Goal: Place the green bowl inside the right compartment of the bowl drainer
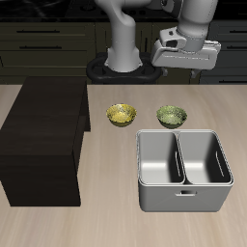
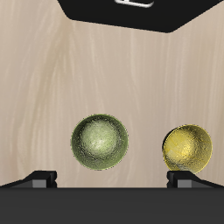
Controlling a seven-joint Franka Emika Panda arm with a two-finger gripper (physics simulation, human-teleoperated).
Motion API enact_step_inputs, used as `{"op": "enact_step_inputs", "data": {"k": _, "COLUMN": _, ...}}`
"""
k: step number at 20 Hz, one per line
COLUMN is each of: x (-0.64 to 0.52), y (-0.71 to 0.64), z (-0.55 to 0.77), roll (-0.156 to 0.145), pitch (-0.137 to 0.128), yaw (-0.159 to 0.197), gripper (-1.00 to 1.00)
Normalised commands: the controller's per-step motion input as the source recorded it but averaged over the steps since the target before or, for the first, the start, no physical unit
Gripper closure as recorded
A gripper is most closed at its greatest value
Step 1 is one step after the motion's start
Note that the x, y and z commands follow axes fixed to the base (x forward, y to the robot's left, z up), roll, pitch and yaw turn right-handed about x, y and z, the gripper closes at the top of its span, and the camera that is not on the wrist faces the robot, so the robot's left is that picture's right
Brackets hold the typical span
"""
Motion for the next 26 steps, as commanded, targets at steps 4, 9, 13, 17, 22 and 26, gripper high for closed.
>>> {"op": "enact_step_inputs", "data": {"k": 4, "x": 0.06, "y": 0.0, "z": -0.15, "roll": -0.013, "pitch": 0.01, "yaw": 0.015, "gripper": -1.0}}
{"op": "enact_step_inputs", "data": {"k": 9, "x": 0.11, "y": 0.04, "z": -0.31, "roll": -0.01, "pitch": 0.032, "yaw": 0.004, "gripper": -1.0}}
{"op": "enact_step_inputs", "data": {"k": 13, "x": 0.03, "y": 0.05, "z": -0.35, "roll": 0.004, "pitch": 0.047, "yaw": 0.008, "gripper": -1.0}}
{"op": "enact_step_inputs", "data": {"k": 17, "x": -0.02, "y": 0.02, "z": -0.34, "roll": 0.001, "pitch": 0.041, "yaw": -0.003, "gripper": -1.0}}
{"op": "enact_step_inputs", "data": {"k": 22, "x": -0.03, "y": -0.08, "z": -0.27, "roll": -0.013, "pitch": 0.011, "yaw": -0.002, "gripper": -1.0}}
{"op": "enact_step_inputs", "data": {"k": 26, "x": -0.01, "y": -0.2, "z": -0.35, "roll": -0.009, "pitch": 0.034, "yaw": -0.012, "gripper": -1.0}}
